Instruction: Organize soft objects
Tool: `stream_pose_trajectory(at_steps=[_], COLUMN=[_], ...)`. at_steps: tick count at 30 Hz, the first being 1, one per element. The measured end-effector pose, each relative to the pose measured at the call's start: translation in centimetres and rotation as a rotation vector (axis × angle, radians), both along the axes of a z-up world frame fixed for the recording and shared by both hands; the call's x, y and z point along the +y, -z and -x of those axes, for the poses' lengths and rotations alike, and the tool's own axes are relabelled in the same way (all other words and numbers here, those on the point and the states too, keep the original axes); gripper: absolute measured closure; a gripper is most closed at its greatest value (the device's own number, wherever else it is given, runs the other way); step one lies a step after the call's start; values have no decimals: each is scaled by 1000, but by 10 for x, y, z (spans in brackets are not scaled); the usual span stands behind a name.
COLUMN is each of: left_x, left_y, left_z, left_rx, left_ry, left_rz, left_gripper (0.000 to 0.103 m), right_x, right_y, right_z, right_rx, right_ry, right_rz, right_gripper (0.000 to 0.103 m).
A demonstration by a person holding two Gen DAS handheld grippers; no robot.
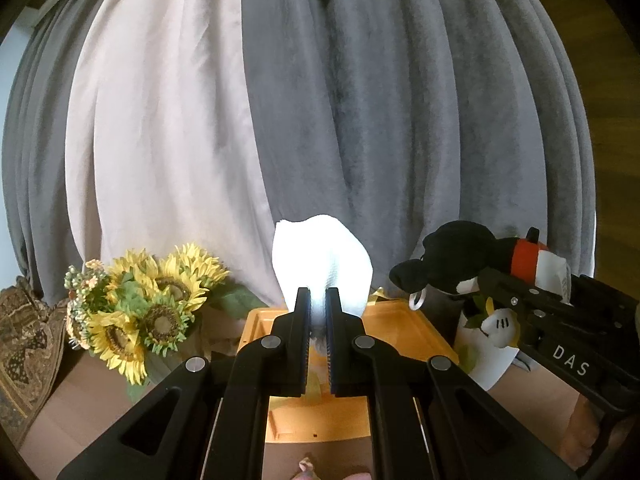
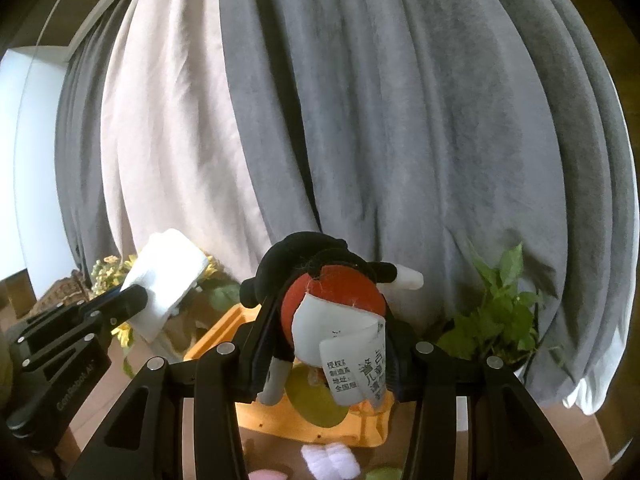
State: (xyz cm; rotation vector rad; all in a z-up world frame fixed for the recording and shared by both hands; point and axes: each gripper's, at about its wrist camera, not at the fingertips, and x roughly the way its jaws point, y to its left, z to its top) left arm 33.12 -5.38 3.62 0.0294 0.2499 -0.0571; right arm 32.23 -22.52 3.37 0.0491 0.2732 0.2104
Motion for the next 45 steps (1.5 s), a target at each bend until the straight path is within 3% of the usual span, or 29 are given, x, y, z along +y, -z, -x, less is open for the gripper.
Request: stream_pose_trajectory(at_steps=[17,27,45], left_x=[7,17,16], left_y=[21,54,112], left_z=[-68,-117,-185], left_rx=[58,171,377], left_ry=[0,20,59], left_rz=[-29,5,-73], left_gripper=[94,94,94], right_x=[12,23,37], right_y=[16,46,104], right_z=[-69,-114,-179], right_rx=[55,142,334], right_ry=[-5,-24,-68], right_rz=[26,29,63], right_gripper=[56,56,56])
